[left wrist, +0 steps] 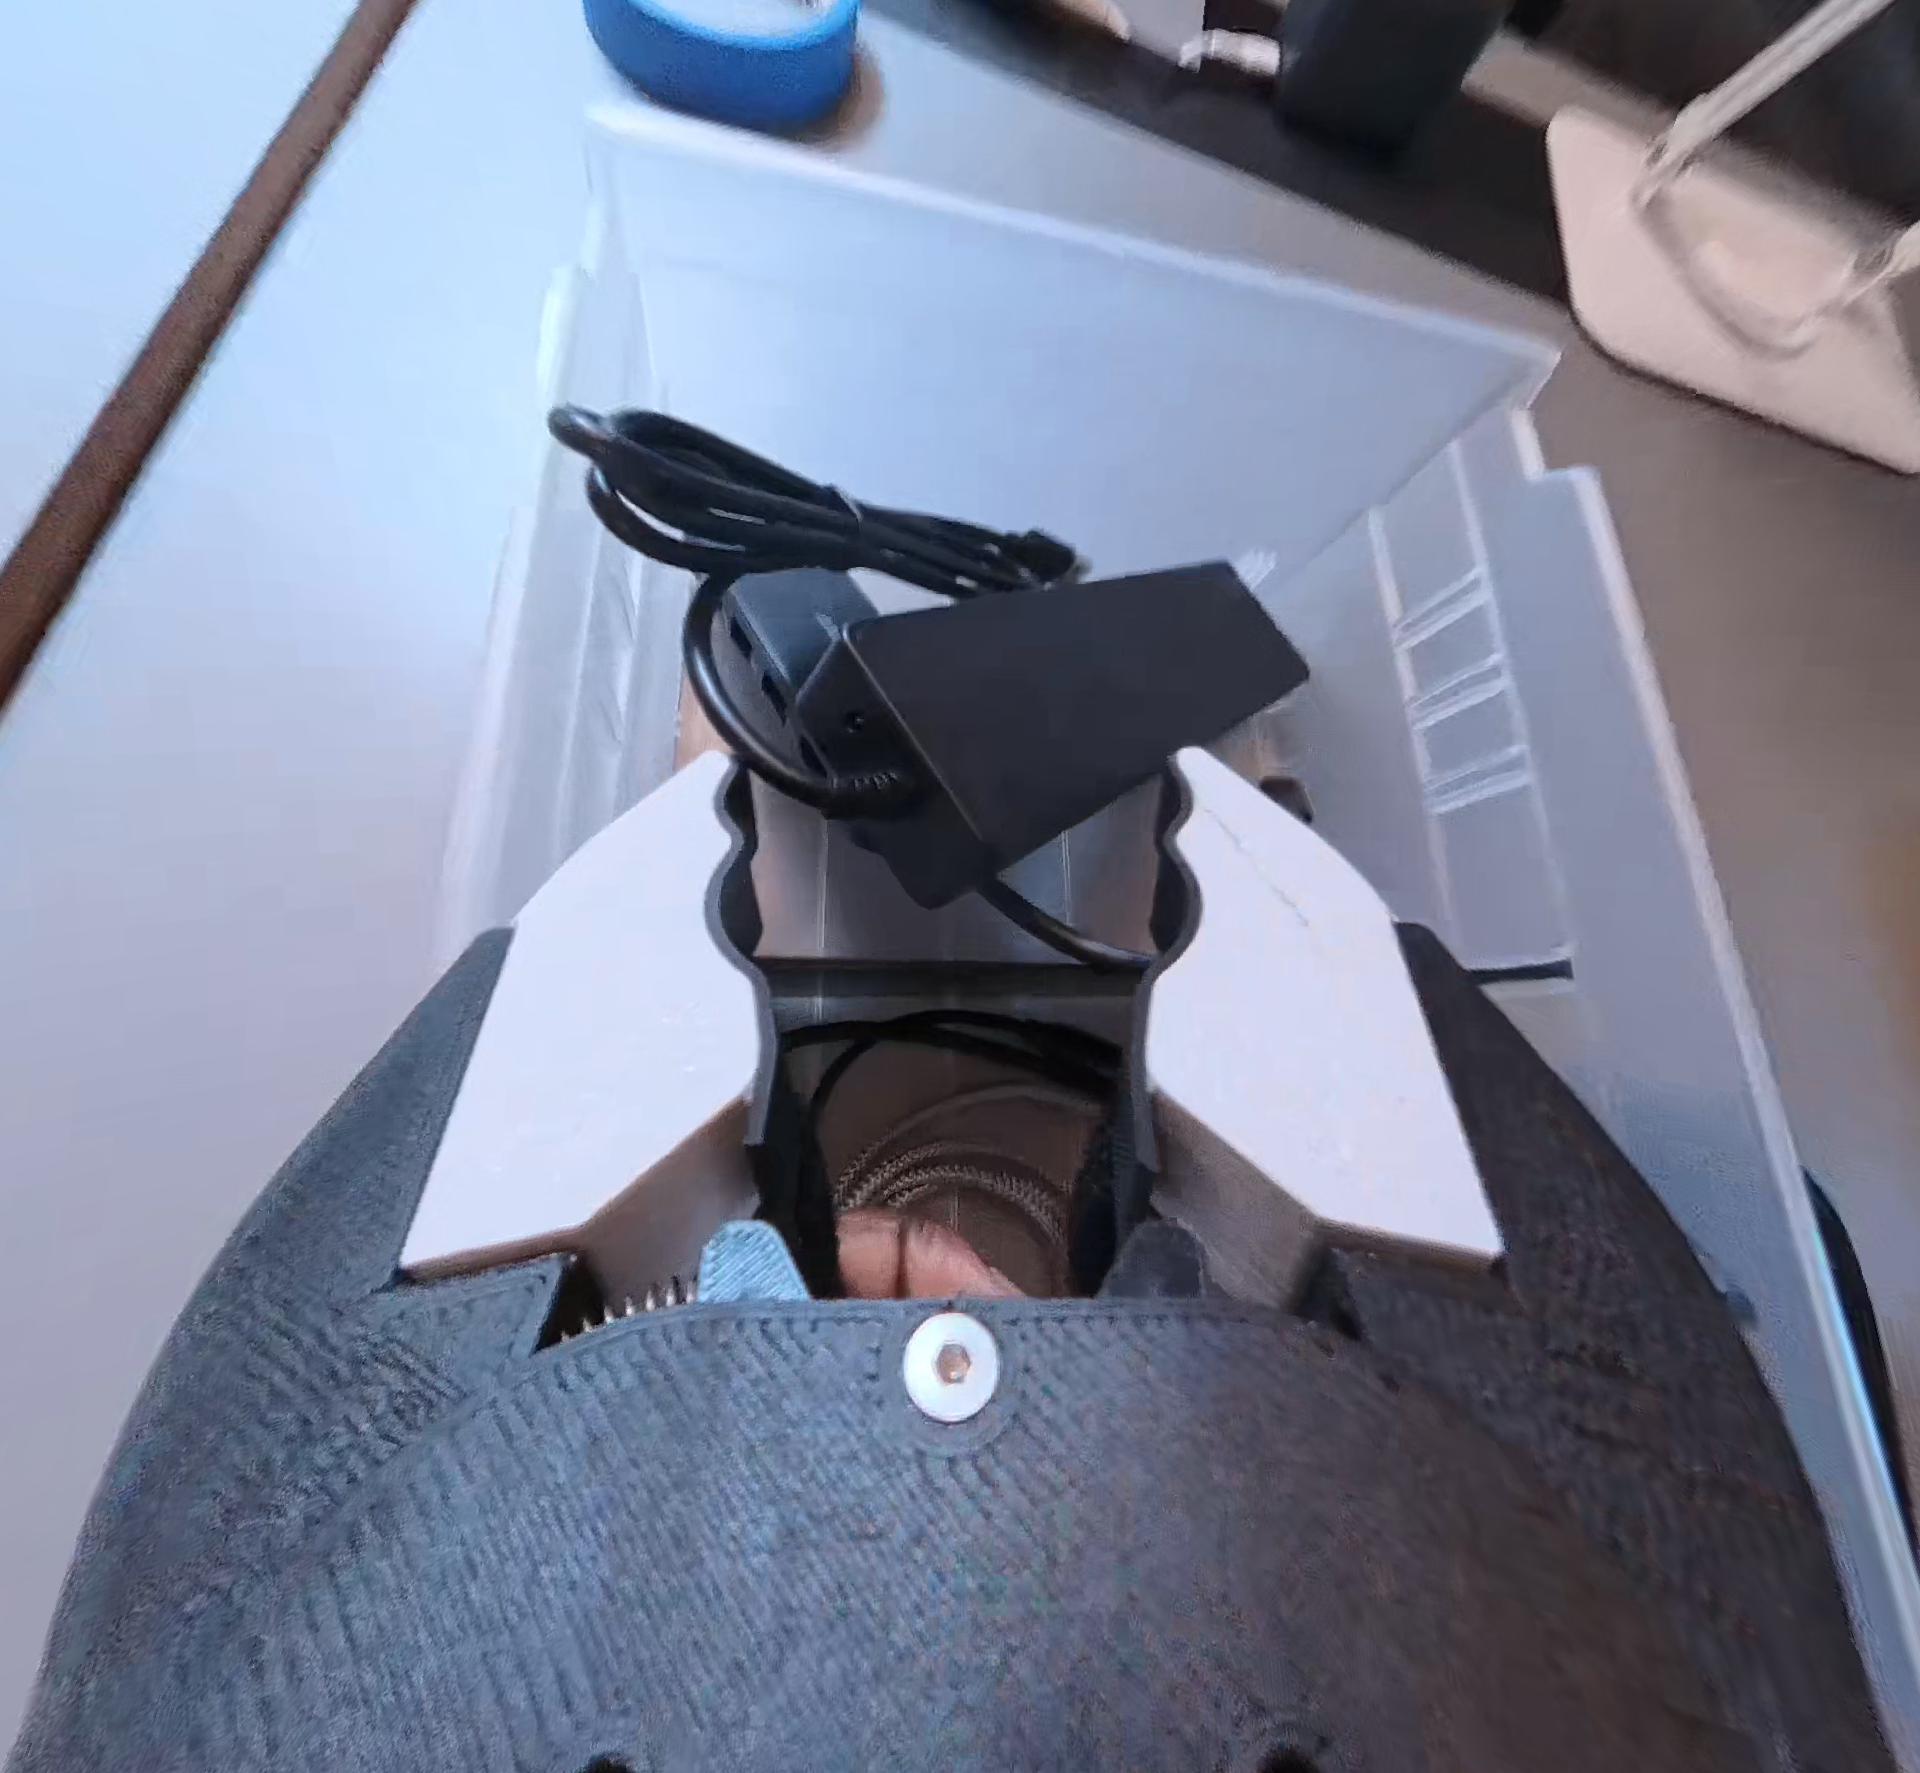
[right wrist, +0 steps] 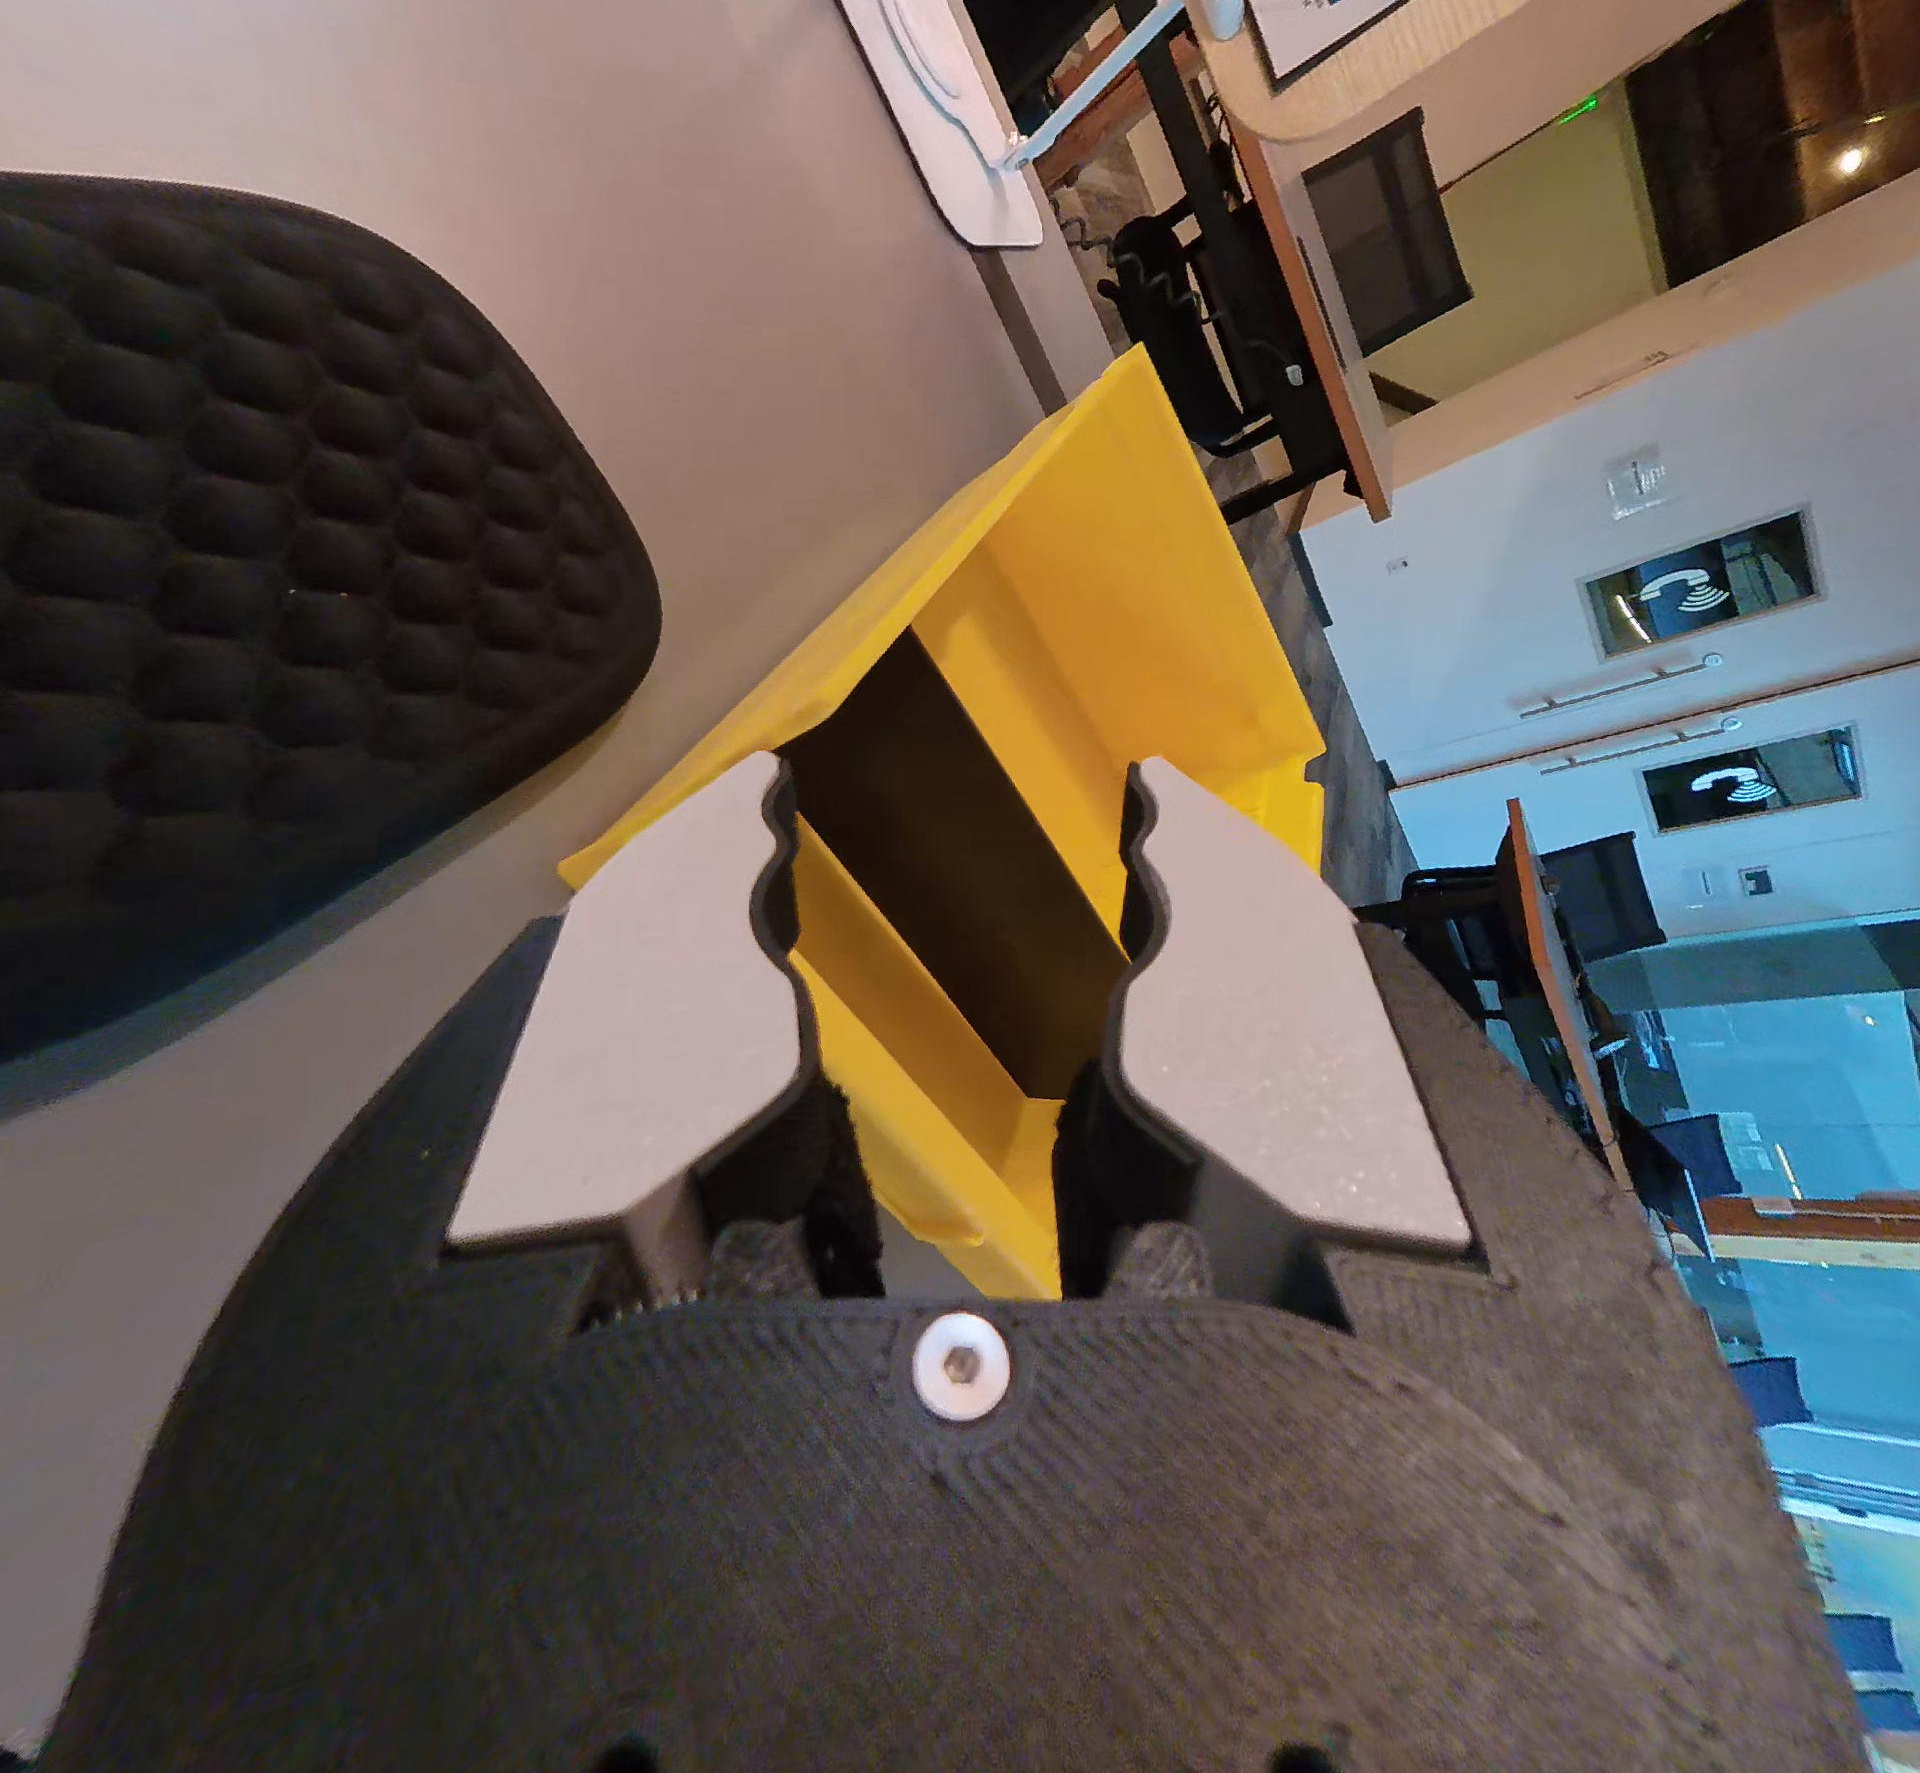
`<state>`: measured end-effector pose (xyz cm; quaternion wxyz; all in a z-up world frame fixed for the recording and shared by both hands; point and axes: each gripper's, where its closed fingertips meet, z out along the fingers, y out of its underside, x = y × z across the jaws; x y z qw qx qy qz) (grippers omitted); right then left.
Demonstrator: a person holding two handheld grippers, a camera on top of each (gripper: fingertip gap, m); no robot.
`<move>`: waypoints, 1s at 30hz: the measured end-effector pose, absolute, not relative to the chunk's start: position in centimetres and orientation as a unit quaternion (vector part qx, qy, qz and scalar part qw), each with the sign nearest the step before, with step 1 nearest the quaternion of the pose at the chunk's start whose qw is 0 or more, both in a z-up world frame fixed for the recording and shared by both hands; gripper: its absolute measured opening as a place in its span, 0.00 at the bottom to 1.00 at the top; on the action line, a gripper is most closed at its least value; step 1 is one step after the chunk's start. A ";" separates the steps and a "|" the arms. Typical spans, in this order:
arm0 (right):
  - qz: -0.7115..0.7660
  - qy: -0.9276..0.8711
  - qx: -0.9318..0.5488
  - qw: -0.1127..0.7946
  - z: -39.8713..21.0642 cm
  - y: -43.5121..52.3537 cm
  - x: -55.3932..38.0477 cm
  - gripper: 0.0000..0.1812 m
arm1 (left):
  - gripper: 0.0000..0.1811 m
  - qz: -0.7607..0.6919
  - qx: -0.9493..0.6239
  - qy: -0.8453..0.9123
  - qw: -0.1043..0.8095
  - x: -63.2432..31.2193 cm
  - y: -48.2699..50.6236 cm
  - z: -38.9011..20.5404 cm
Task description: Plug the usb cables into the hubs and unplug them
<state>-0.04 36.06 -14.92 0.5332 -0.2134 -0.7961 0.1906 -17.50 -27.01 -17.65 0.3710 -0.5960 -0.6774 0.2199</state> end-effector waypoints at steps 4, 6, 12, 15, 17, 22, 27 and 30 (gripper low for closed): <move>0.189 -0.799 -0.216 0.529 -15.4 36.1 -0.2 0.33 | 0.34 0.157 -0.616 -0.672 0.381 -17.7 -26.2 -19.3; 0.185 -0.801 -0.217 0.526 -15.6 36.2 -0.3 0.33 | 0.28 0.158 -0.599 -0.661 0.423 -18.1 -26.1 -18.4; 0.169 -0.806 -0.217 0.524 -15.8 36.2 -0.4 0.33 | 0.03 0.226 -0.546 -0.602 0.537 -18.6 -25.7 -13.7; 0.170 -0.805 -0.215 0.526 -15.7 36.1 -0.4 0.33 | 0.03 0.248 -0.541 -0.599 0.536 -18.8 -25.5 -12.8; 0.170 -0.804 -0.215 0.528 -15.6 36.1 -0.4 0.33 | 0.08 0.242 -0.545 -0.609 0.523 -19.2 -25.6 -13.2; 0.167 -0.803 -0.214 0.531 -15.3 36.2 -0.3 0.33 | 0.41 0.239 -0.543 -0.637 0.492 -19.7 -26.0 -14.5; 0.164 -0.805 -0.211 0.530 -15.4 36.1 -0.3 0.32 | 0.41 0.257 -0.547 -0.657 0.450 -20.1 -26.6 -15.8; 0.163 -0.804 -0.211 0.532 -15.4 36.2 -0.3 0.32 | 0.25 0.276 -0.546 -0.670 0.422 -20.5 -27.8 -16.2</move>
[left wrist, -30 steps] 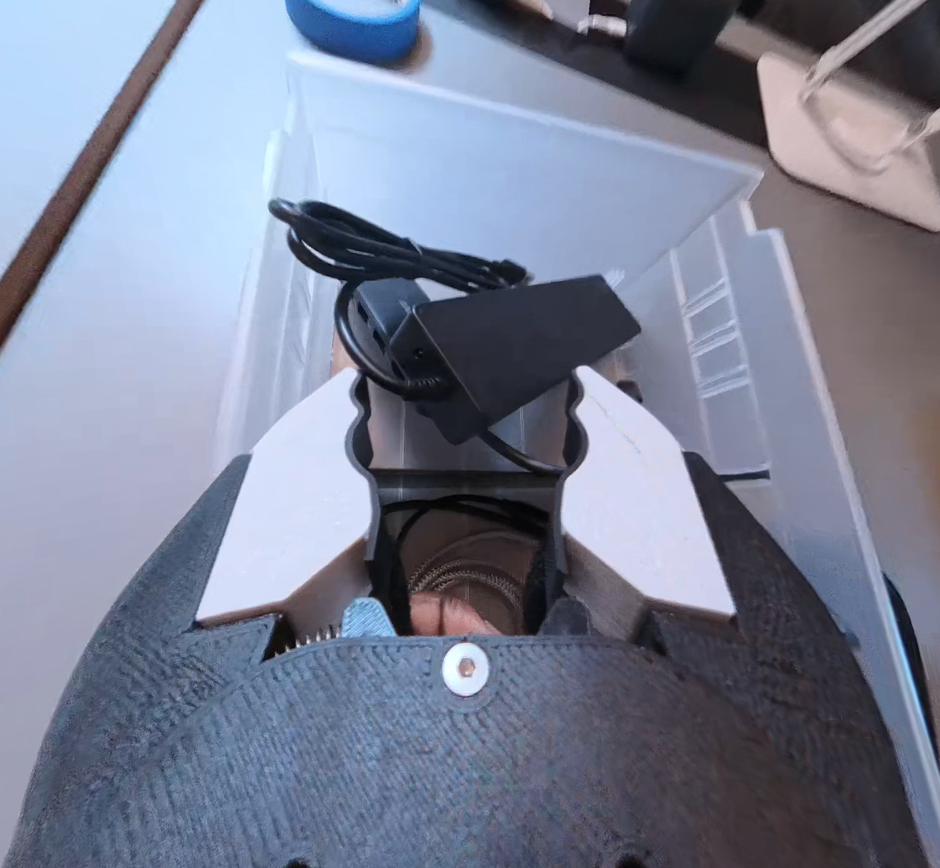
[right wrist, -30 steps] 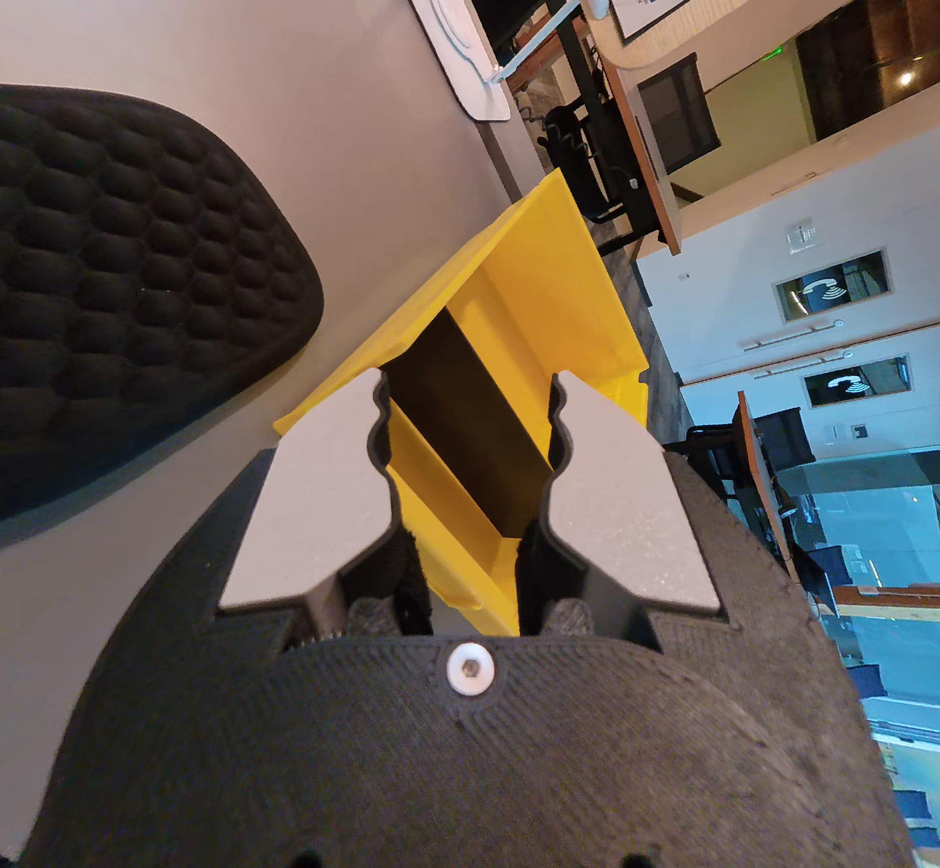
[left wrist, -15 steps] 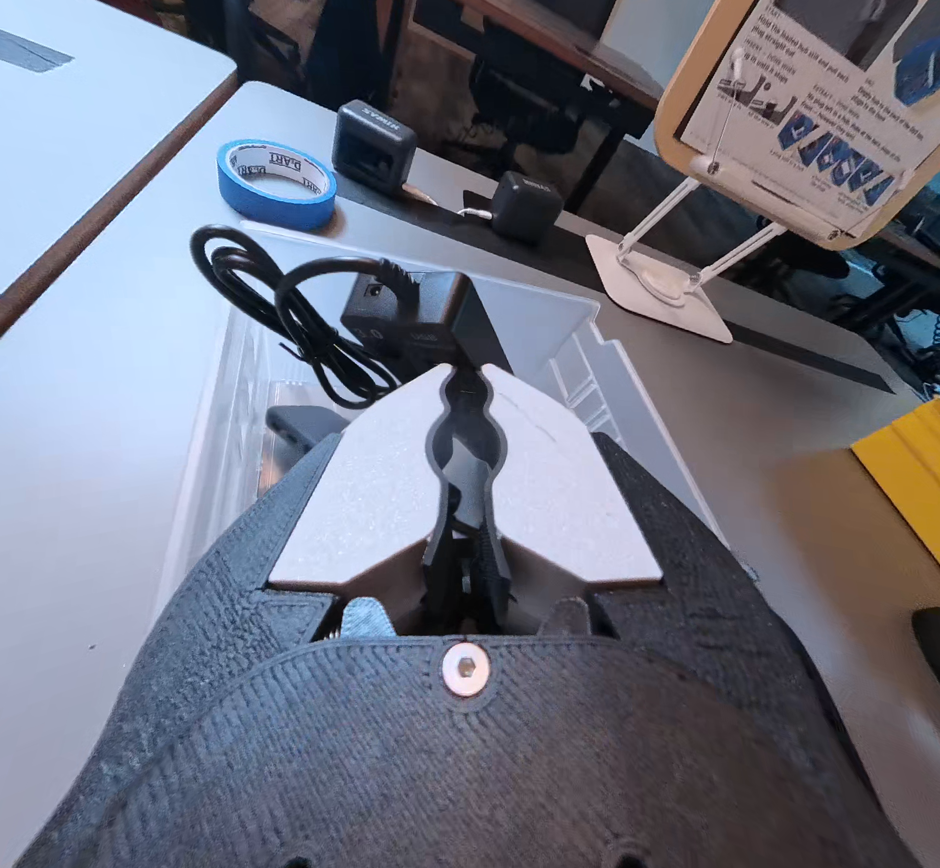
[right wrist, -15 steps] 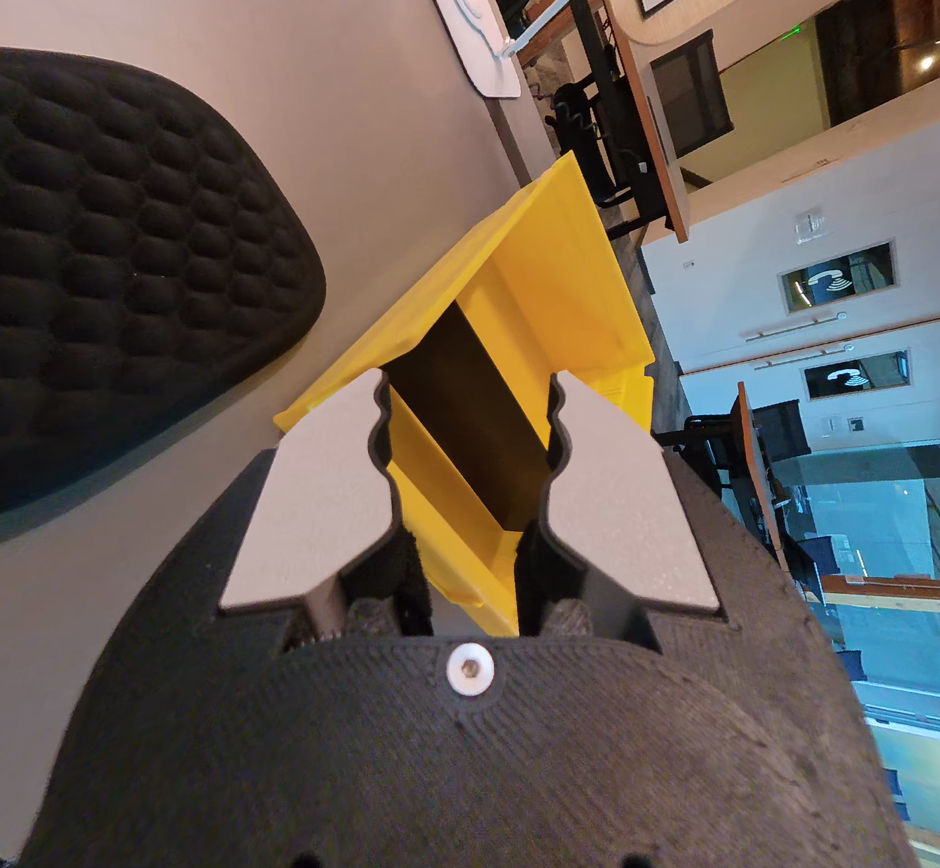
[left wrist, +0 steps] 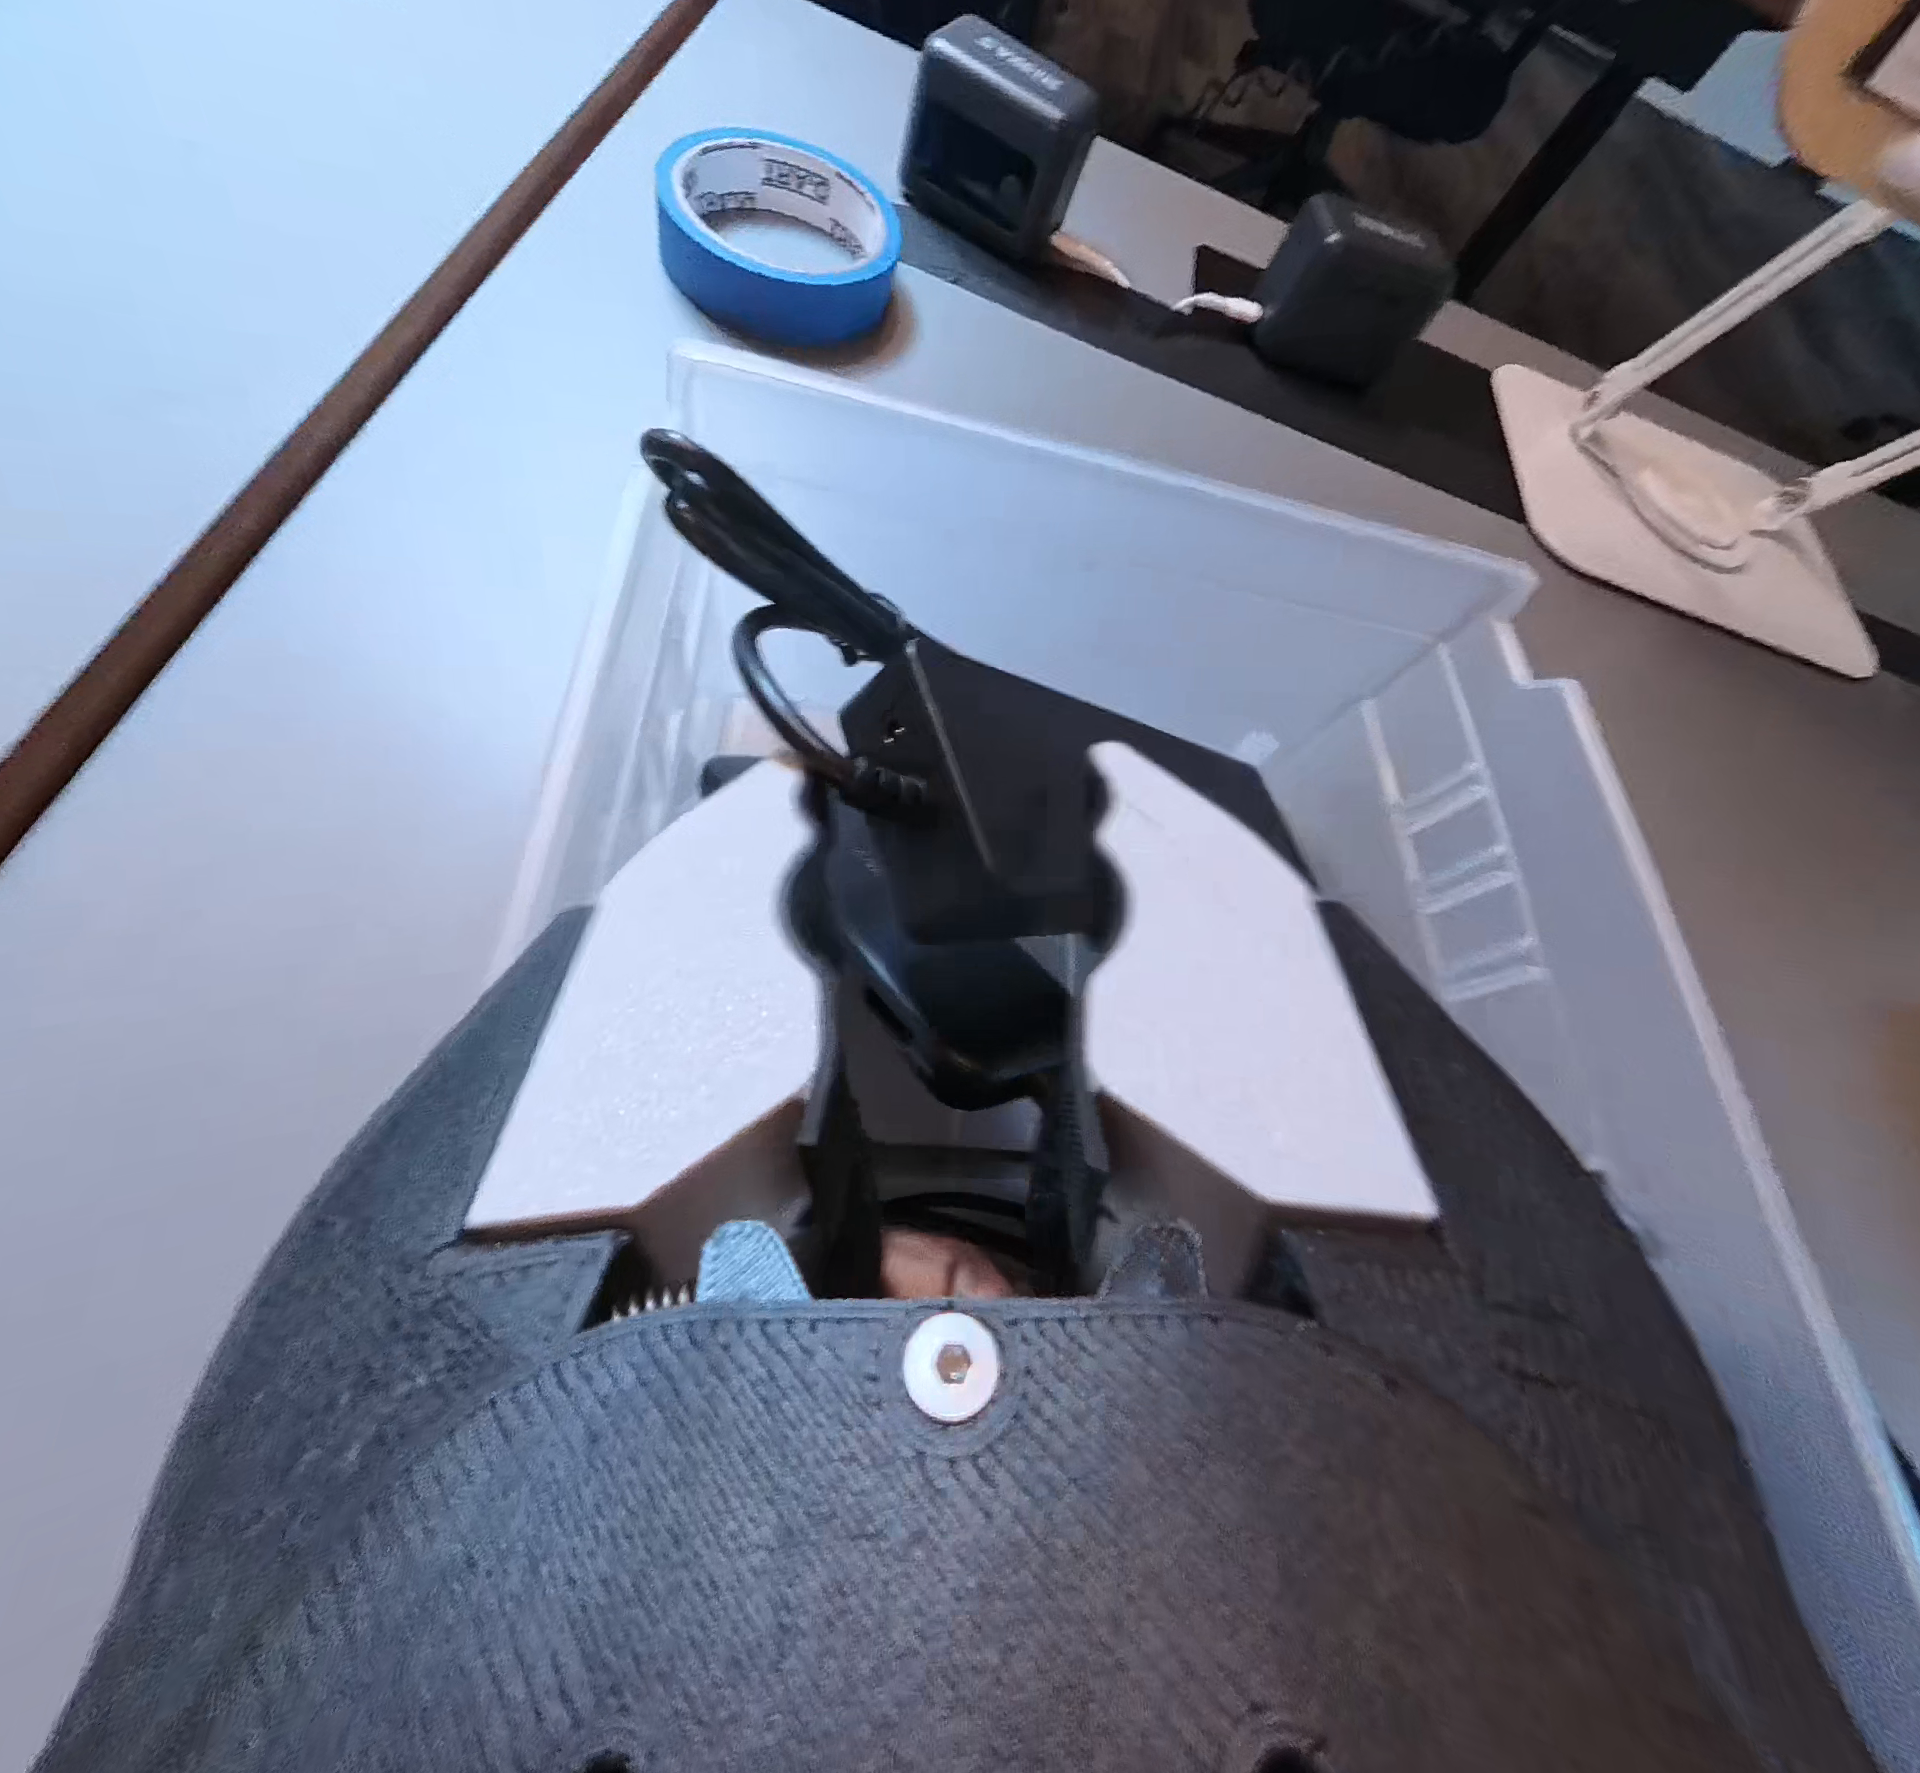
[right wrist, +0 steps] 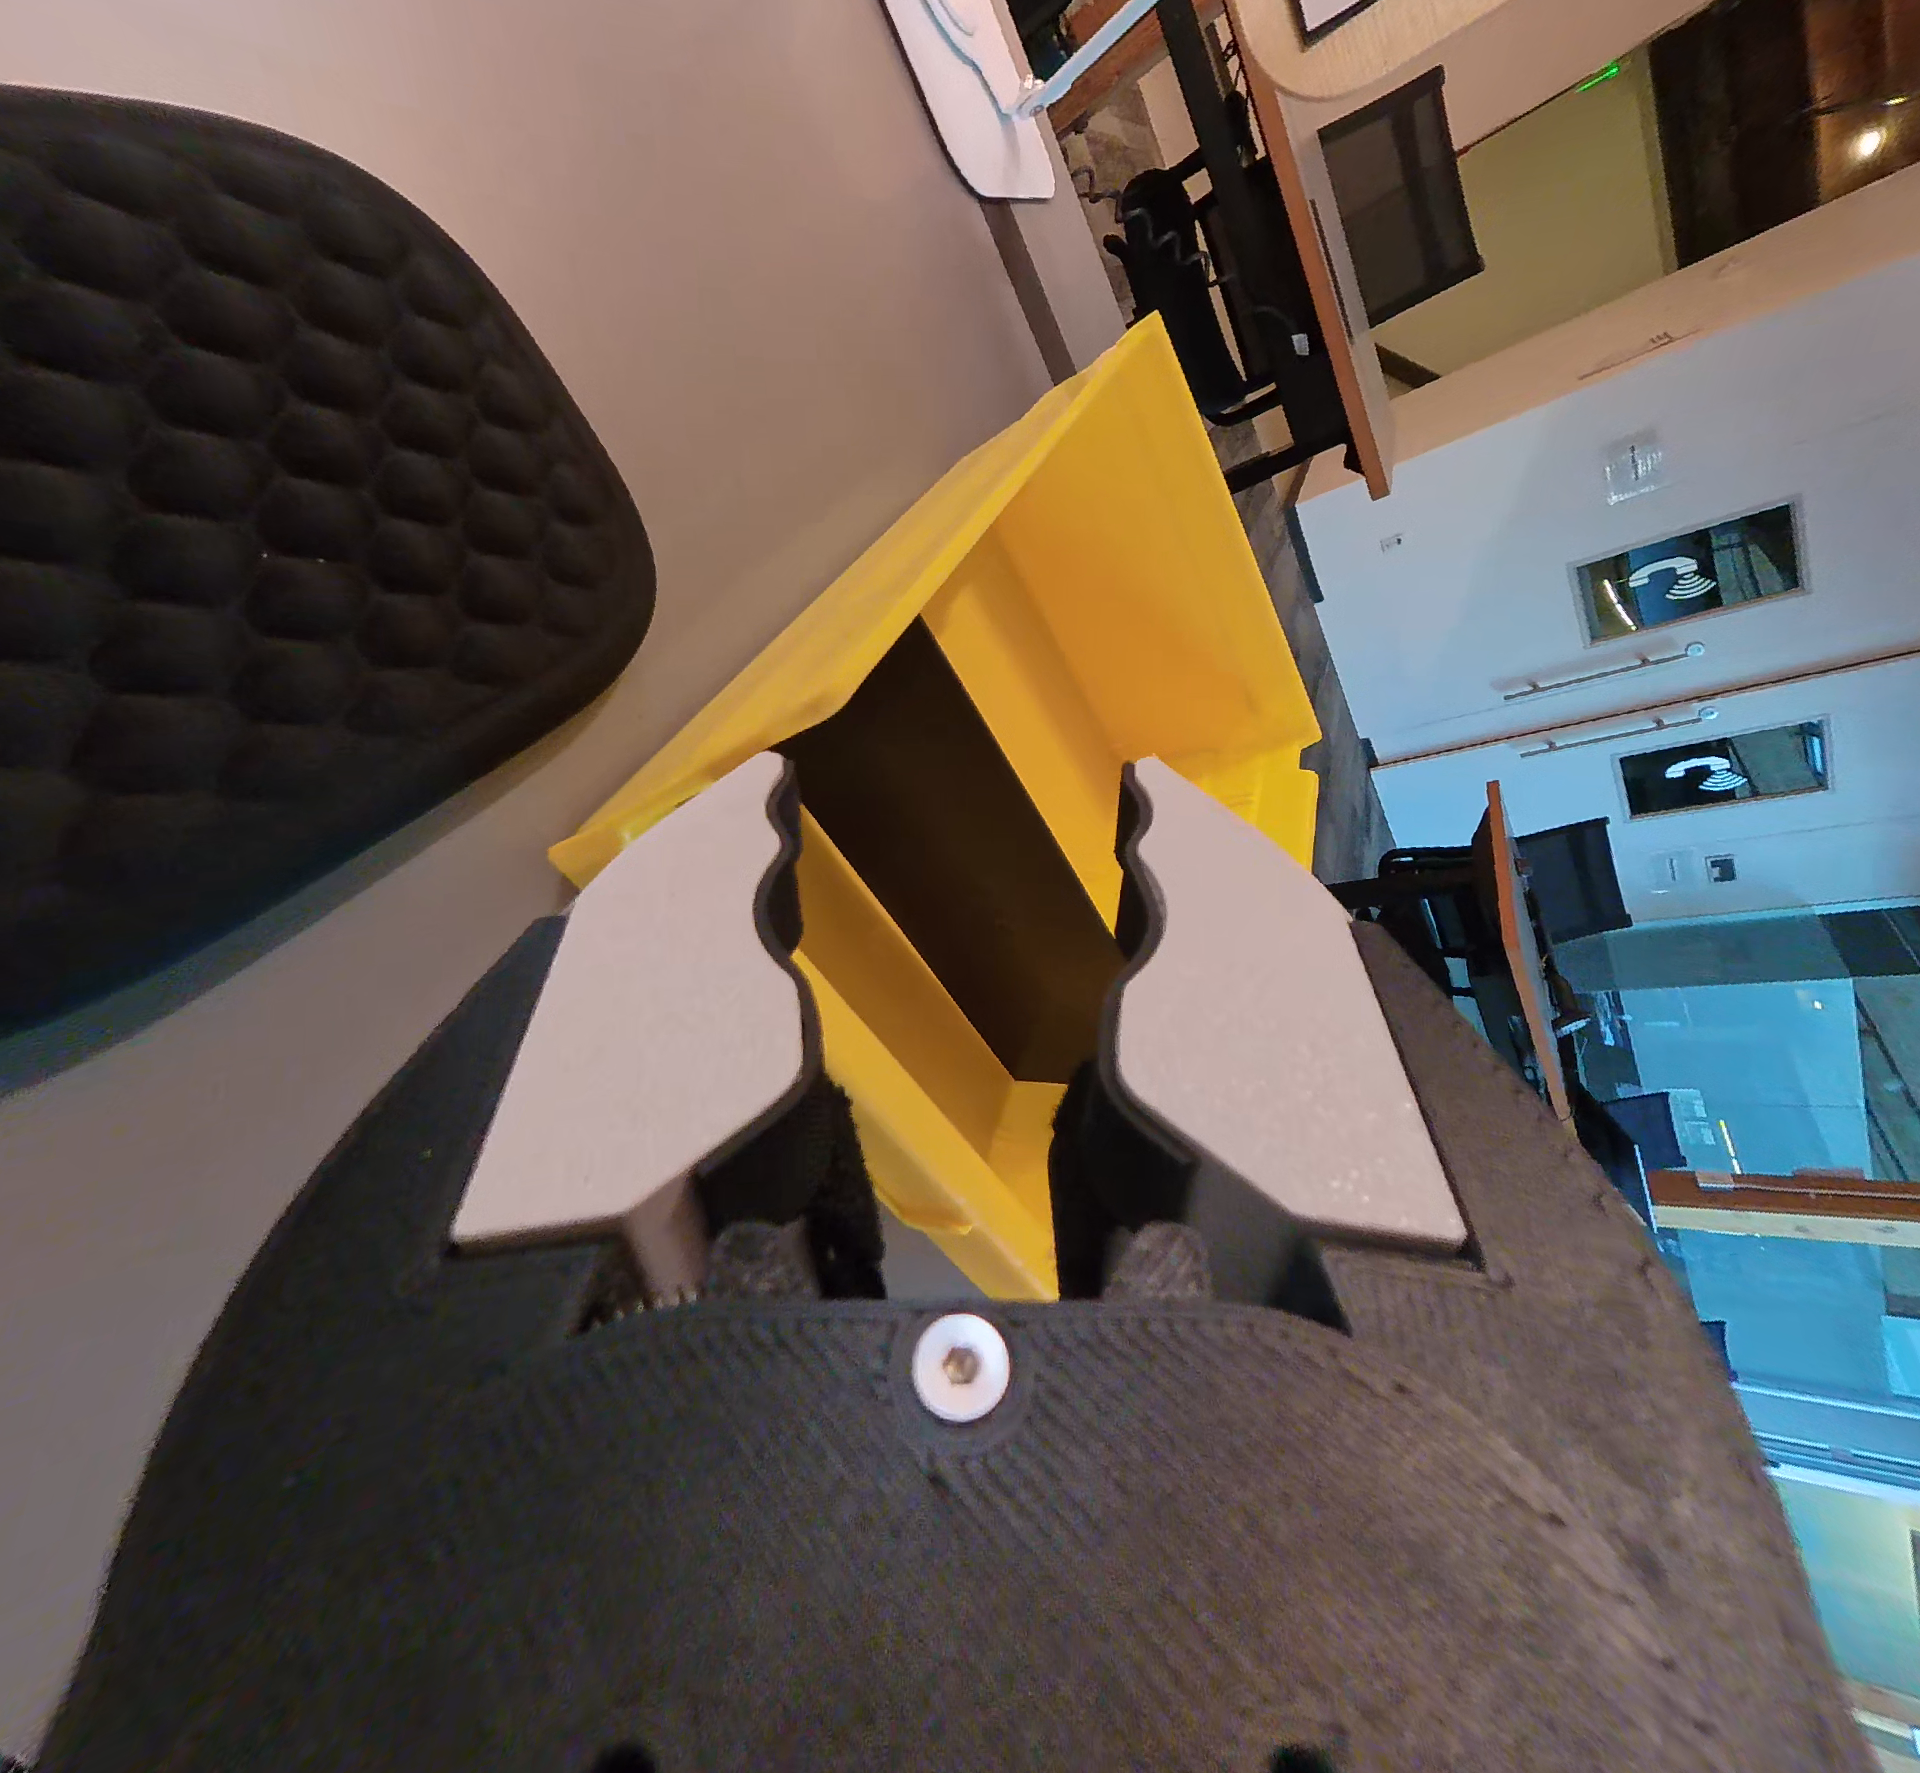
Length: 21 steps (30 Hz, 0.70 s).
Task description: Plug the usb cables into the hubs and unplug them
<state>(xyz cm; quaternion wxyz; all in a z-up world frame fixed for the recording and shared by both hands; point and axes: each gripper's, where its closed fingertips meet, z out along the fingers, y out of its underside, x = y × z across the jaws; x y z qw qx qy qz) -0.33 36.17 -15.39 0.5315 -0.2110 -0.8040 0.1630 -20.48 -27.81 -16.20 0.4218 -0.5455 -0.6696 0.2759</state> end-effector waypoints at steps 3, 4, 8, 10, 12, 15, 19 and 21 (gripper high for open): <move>0.157 -0.805 -0.211 0.532 -15.5 36.3 -0.4 0.32 | 0.19 0.260 -0.541 -0.660 0.452 -20.9 -27.7 -16.0; 0.152 -0.806 -0.211 0.532 -15.6 36.4 -0.4 0.32 | 0.18 0.260 -0.538 -0.645 0.476 -20.9 -27.4 -15.4; 0.146 -0.804 -0.208 0.537 -15.3 36.4 -0.5 0.32 | 0.14 0.295 -0.533 -0.530 0.589 -20.0 -24.8 -11.1; 0.151 -0.801 -0.205 0.543 -14.9 36.2 -0.5 0.31 | 0.14 0.338 -0.536 -0.488 0.600 -19.2 -23.7 -9.3; 0.152 -0.797 -0.202 0.548 -14.6 36.0 -0.4 0.31 | 0.13 0.378 -0.541 -0.433 0.614 -18.2 -22.3 -7.0; 0.150 -0.792 -0.200 0.557 -14.1 35.9 -0.4 0.30 | 0.13 0.455 -0.542 -0.347 0.616 -16.3 -20.2 -3.3; 0.151 -0.784 -0.201 0.568 -13.2 35.8 -0.2 0.31 | 0.14 0.515 -0.535 -0.253 0.620 -13.4 -16.9 1.2; 0.154 -0.774 -0.212 0.577 -12.7 36.1 -0.1 0.31 | 0.13 0.523 -0.531 -0.221 0.629 -12.1 -15.2 2.9</move>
